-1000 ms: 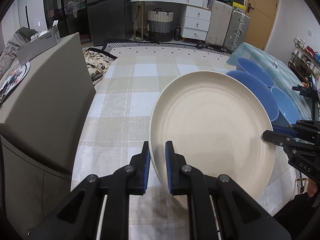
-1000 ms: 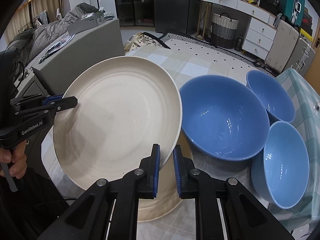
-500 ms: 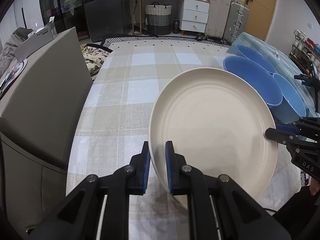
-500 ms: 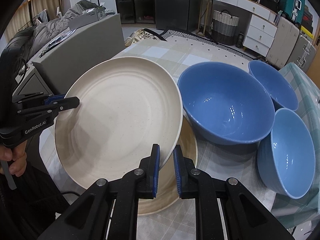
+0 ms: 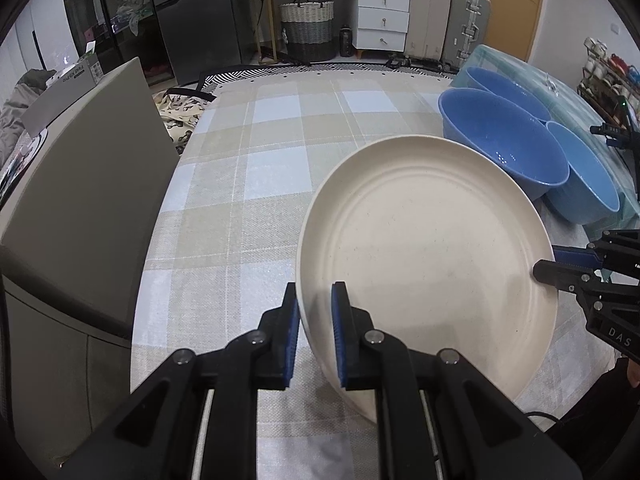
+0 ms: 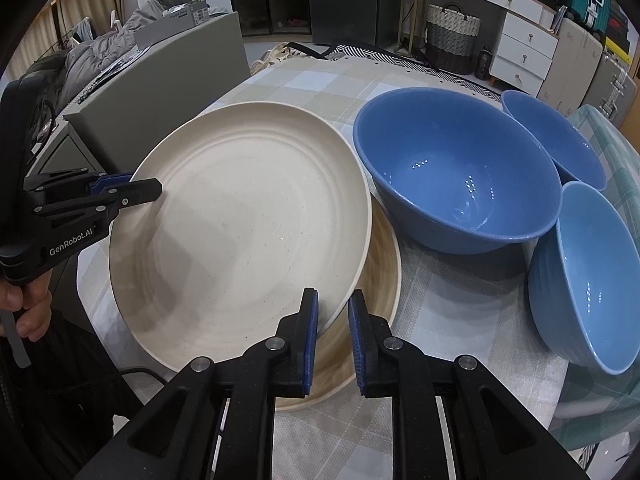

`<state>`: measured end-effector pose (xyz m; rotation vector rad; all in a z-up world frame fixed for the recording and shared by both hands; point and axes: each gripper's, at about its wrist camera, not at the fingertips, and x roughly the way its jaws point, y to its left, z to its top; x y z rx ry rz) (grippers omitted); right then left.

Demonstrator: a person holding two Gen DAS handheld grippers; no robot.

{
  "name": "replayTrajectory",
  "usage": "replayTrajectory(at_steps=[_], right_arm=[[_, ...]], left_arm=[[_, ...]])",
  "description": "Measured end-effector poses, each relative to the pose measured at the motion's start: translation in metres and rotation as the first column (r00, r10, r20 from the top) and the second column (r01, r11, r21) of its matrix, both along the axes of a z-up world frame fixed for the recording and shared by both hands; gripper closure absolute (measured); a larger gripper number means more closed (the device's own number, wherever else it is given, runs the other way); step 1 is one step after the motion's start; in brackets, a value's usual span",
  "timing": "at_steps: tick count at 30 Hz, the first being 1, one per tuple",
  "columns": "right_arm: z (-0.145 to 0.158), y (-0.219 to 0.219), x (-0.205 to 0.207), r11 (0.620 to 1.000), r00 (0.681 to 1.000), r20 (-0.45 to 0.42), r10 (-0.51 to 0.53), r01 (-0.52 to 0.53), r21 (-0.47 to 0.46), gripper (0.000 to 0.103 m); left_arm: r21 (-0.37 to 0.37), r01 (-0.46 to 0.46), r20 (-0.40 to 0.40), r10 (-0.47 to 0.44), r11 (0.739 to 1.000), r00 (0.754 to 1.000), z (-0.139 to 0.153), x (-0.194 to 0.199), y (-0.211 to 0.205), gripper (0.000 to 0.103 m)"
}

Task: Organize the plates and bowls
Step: 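Lower the held cream plate onto the stacked cream plates with both grippers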

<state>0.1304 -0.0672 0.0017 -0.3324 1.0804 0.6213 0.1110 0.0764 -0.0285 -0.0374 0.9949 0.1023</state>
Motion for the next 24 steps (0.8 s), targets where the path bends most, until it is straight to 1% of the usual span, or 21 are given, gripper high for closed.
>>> replayTrajectory(at_steps=[16,20,24], right_arm=[[-0.011,0.001,0.001,0.999,1.000,0.007,-0.016,0.016,-0.052,0.088],[-0.013,0.001,0.003,0.998,1.000,0.005,-0.026,0.026,-0.060,0.088],[-0.015,0.002,0.004,0.997,0.999,0.006,-0.034,0.034,-0.069,0.088]], left_arm=[[0.047,0.059,-0.053,-0.056,0.997,0.997,-0.012,0.004,-0.019,0.088],[0.069,0.088,-0.073,-0.083,0.994,0.994,-0.016,0.004,-0.026,0.084],[0.086,0.102,-0.084,-0.095,0.991,0.992,-0.019,0.003,-0.030,0.083]])
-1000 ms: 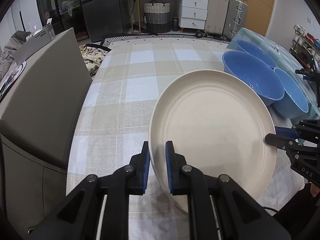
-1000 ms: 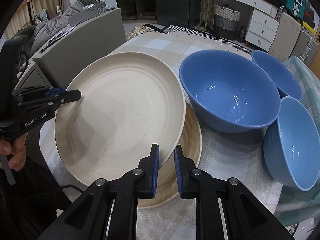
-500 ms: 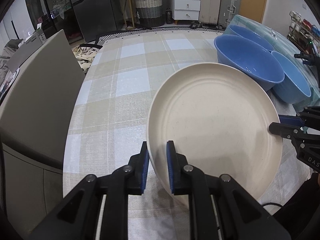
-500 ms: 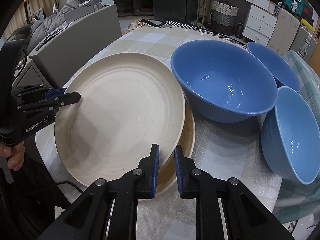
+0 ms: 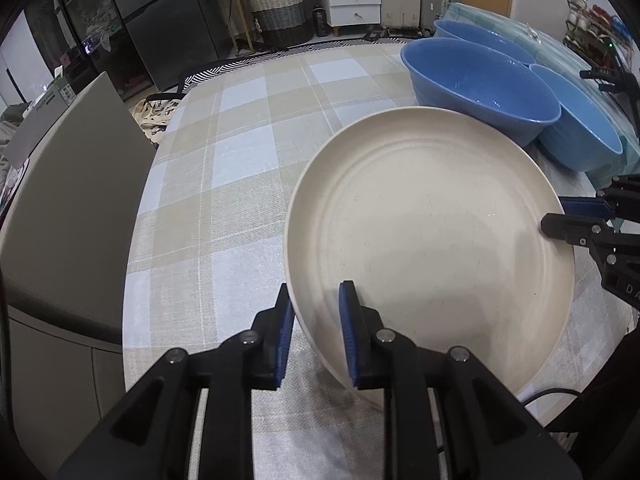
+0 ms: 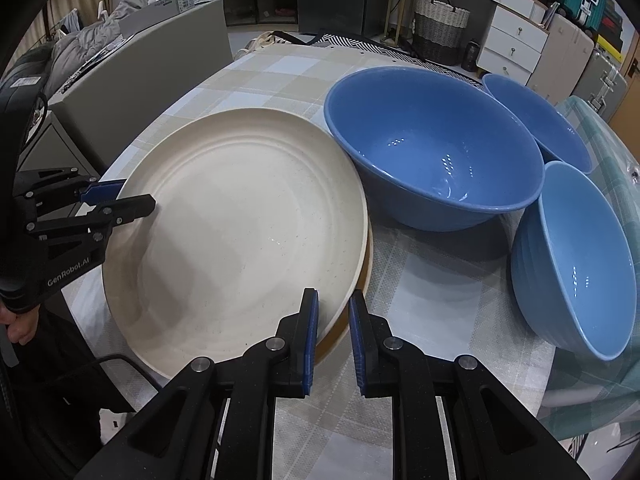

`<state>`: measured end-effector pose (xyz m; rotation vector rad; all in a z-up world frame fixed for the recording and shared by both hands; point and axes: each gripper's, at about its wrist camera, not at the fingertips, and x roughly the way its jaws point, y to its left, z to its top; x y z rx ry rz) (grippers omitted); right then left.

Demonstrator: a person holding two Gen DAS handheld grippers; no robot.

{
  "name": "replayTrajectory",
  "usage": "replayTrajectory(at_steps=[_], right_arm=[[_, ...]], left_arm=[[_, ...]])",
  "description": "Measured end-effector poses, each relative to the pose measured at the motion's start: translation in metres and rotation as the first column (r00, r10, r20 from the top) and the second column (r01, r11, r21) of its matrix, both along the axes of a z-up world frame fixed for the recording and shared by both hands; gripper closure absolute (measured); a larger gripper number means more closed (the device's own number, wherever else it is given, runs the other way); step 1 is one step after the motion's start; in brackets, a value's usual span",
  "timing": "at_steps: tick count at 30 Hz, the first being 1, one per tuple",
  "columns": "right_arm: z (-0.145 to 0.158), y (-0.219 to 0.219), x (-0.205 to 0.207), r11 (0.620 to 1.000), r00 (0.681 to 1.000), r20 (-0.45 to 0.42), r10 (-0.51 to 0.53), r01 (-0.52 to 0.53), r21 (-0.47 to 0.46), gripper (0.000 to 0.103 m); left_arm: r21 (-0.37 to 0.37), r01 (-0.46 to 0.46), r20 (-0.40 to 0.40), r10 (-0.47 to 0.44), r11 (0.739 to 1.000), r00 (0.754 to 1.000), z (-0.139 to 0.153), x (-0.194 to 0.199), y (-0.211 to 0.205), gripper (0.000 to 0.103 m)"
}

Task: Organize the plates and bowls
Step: 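Lower the held cream plate onto the stacked cream plates with both grippers, then open both grippers and withdraw them from the plate stack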

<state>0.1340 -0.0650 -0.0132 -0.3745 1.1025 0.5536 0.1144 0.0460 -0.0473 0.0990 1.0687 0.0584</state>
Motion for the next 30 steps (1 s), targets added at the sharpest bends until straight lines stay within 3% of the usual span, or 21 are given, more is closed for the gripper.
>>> replayTrajectory(at_steps=[15,21,30], right_arm=[[-0.009,0.011,-0.001,0.999,1.000,0.003,0.002,-0.002,-0.034,0.082],[-0.015,0.017,-0.003,0.997,0.999,0.031,0.013,-0.010,-0.077,0.076],[-0.016,0.014,-0.006,0.996,0.999,0.031,0.013,-0.010,-0.085,0.072]], left_arm=[[0.049,0.030,-0.032,-0.029,0.998,0.999,-0.009,0.001,-0.010,0.080],[0.123,0.049,-0.035,-0.045,0.991,0.998,-0.015,0.000,-0.020,0.078],[0.129,0.058,-0.051,-0.052,0.990,0.997,-0.015,0.001,-0.021,0.076]])
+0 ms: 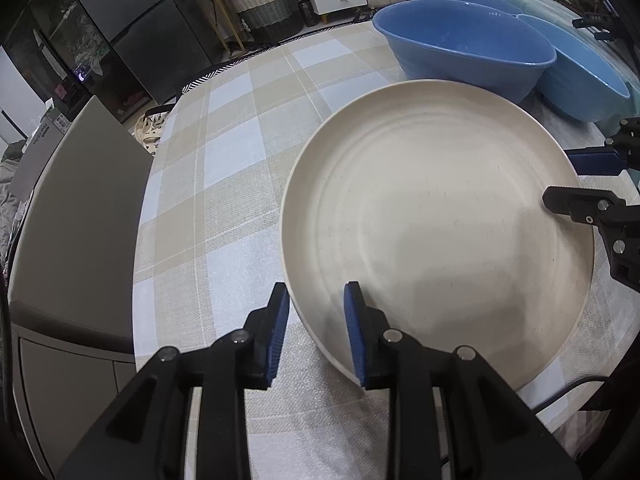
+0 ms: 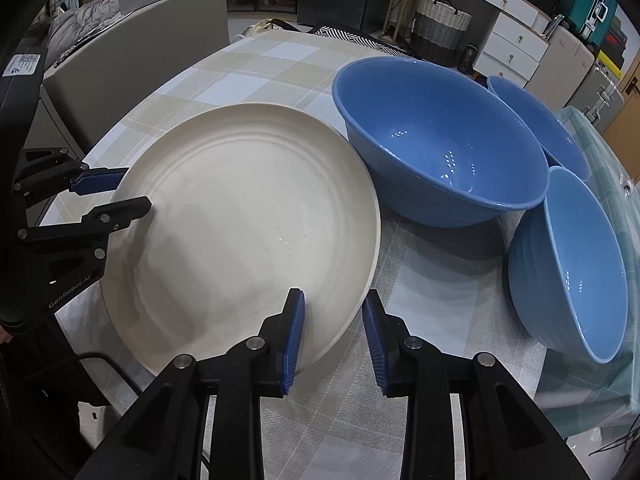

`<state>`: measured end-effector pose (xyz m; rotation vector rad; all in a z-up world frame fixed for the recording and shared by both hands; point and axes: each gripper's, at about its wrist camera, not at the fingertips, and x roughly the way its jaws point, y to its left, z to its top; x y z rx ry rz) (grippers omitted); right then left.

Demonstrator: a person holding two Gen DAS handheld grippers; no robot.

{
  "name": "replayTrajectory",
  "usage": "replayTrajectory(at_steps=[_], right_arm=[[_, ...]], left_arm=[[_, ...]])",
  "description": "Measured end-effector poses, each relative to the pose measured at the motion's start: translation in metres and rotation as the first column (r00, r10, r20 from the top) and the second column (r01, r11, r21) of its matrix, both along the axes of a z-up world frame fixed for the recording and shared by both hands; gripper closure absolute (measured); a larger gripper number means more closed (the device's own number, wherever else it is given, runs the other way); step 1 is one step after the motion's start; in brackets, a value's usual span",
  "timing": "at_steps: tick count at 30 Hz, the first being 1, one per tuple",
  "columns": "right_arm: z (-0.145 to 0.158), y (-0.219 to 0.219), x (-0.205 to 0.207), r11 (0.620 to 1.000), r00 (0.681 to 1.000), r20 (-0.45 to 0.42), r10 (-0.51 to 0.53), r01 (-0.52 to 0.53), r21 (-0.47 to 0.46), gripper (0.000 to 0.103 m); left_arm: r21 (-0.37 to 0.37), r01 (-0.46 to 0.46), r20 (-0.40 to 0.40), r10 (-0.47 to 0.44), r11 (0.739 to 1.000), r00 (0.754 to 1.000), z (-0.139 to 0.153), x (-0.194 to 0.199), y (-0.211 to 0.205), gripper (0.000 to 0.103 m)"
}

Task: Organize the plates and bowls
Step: 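Open both grippers and withdraw them from the plate stack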

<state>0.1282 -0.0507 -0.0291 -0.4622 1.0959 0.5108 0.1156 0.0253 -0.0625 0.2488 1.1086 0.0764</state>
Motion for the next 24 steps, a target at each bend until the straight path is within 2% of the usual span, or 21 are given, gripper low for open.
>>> replayTrajectory(at_steps=[5,7,9,10,13,15,19,20,21,23,24], right_arm=[[-0.003,0.000,0.001,1.000,1.000,-0.007,0.003,-0.003,-0.003,0.070],[-0.003,-0.001,0.004,0.999,0.999,-0.033,0.008,-0.007,0.032,0.063],[-0.001,-0.004,0.007,0.998,0.999,-0.043,0.002,0.001,0.059,0.061],[0.001,-0.005,0.008,0.998,0.999,-0.044,0.001,0.002,0.069,0.060],[0.009,-0.009,0.010,0.994,0.999,-0.044,-0.005,0.010,0.111,0.047],[0.015,-0.013,0.011,0.989,0.999,-0.044,-0.006,0.012,0.147,0.029],[0.032,-0.019,0.007,0.976,0.999,-0.035,0.014,-0.006,0.217,0.020],[0.037,-0.020,0.006,0.973,1.000,-0.022,0.018,-0.012,0.229,0.016],[0.042,-0.022,0.004,0.970,1.000,-0.005,0.022,-0.020,0.242,0.013],[0.051,-0.027,0.002,0.962,0.999,0.023,0.027,-0.032,0.270,0.008],[0.056,-0.029,0.001,0.958,0.999,0.040,0.025,-0.035,0.284,0.004]], left_arm=[[-0.033,-0.010,-0.017,0.009,0.999,1.000,0.000,0.002,0.003,0.072],[-0.060,-0.011,-0.026,0.009,0.998,1.000,0.001,0.003,0.005,0.068],[-0.101,-0.017,-0.029,0.014,0.995,0.999,0.003,0.003,0.008,0.059],[-0.111,-0.020,-0.026,0.017,0.994,1.000,0.005,0.003,0.010,0.058],[-0.160,-0.037,-0.018,0.034,0.986,0.999,0.013,0.004,0.016,0.052],[-0.200,-0.052,-0.010,0.051,0.978,0.999,0.019,0.005,0.022,0.052],[-0.285,-0.060,0.020,0.069,0.957,0.997,0.034,0.006,0.028,0.046],[-0.297,-0.058,0.030,0.070,0.953,0.997,0.037,0.007,0.028,0.038],[-0.310,-0.057,0.045,0.074,0.949,0.996,0.042,0.007,0.028,0.024],[-0.331,-0.050,0.082,0.082,0.942,0.993,0.052,0.008,0.026,0.008],[-0.339,-0.045,0.100,0.083,0.940,0.992,0.057,0.008,0.025,0.003]])
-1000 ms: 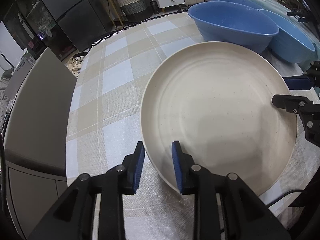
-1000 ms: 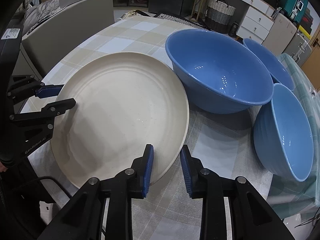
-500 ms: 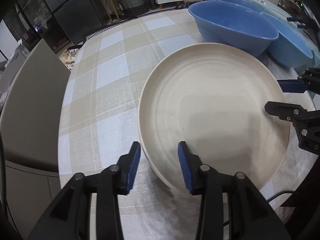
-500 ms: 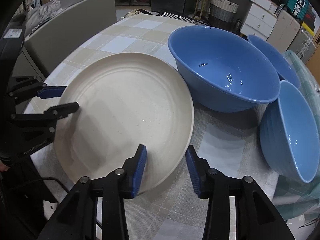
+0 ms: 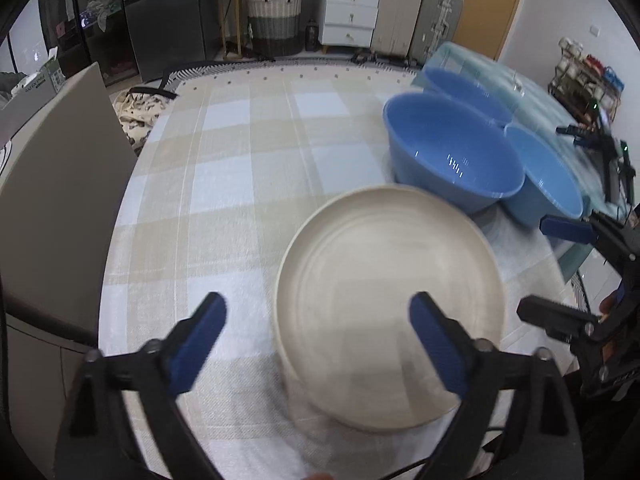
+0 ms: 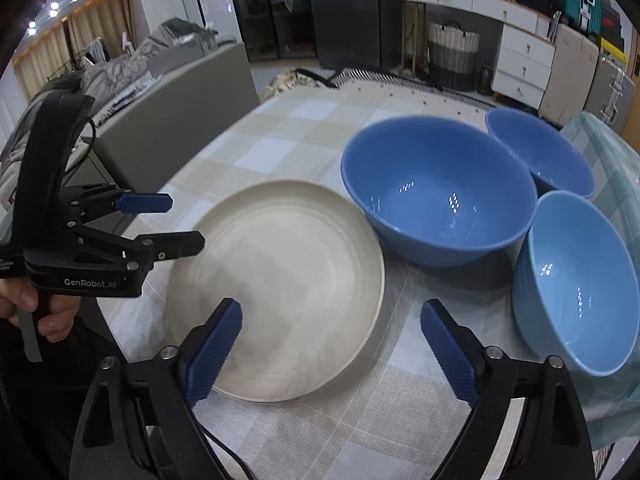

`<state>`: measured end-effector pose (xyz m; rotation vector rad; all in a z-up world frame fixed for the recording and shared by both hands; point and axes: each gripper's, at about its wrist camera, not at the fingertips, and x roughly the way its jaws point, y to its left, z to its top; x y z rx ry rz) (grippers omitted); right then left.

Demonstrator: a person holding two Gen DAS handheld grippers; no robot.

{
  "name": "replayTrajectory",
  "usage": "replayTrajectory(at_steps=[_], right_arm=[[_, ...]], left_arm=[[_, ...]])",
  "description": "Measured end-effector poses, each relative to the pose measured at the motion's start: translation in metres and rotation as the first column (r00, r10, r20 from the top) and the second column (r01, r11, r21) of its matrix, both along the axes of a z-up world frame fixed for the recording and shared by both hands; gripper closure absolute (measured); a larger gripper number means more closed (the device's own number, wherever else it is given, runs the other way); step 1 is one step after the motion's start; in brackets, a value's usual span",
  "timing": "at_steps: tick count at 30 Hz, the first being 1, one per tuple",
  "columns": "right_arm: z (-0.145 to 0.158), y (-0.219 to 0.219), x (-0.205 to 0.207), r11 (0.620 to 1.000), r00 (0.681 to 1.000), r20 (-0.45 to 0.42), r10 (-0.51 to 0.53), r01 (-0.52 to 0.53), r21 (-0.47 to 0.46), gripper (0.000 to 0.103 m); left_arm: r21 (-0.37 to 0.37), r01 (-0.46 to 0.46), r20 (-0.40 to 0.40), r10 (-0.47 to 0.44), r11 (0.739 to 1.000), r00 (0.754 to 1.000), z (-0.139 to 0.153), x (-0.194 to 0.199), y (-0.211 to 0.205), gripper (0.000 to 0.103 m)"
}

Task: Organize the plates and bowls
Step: 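Open both grippers and withdraw them from the plate stack, then move both tools forward toward the darker blue bowl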

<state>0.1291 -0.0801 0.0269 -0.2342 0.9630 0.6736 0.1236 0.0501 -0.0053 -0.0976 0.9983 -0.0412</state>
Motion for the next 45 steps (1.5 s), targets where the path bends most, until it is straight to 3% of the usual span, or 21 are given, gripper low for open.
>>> replayTrajectory(at_steps=[5,10,18,34,45], right_arm=[[0.018,-0.017,-0.001,0.999,0.997,0.070,-0.016,0.013,0.048,0.001],[0.034,-0.041,0.002,0.995,0.985,0.150,-0.084,0.075,0.069,0.001],[0.057,-0.070,0.013,0.982,0.962,0.205,-0.179,0.163,0.095,0.001],[0.118,-0.111,0.044,0.938,0.903,0.261,-0.341,0.309,0.157,0.001],[0.147,-0.128,0.082,0.915,0.888,0.225,-0.400,0.376,0.145,0.001]], left_arm=[[-0.036,0.011,0.079,-0.008,0.999,0.997,0.019,0.008,-0.007,0.000],[-0.052,0.001,0.102,0.004,0.999,0.995,0.028,0.018,-0.012,0.000],[-0.080,0.009,0.142,0.002,0.997,0.990,0.045,0.031,-0.025,0.000],[-0.061,0.028,0.252,-0.012,0.998,0.968,0.085,0.050,-0.047,0.000],[-0.057,0.013,0.273,0.003,0.998,0.962,0.098,0.074,-0.047,0.000]])
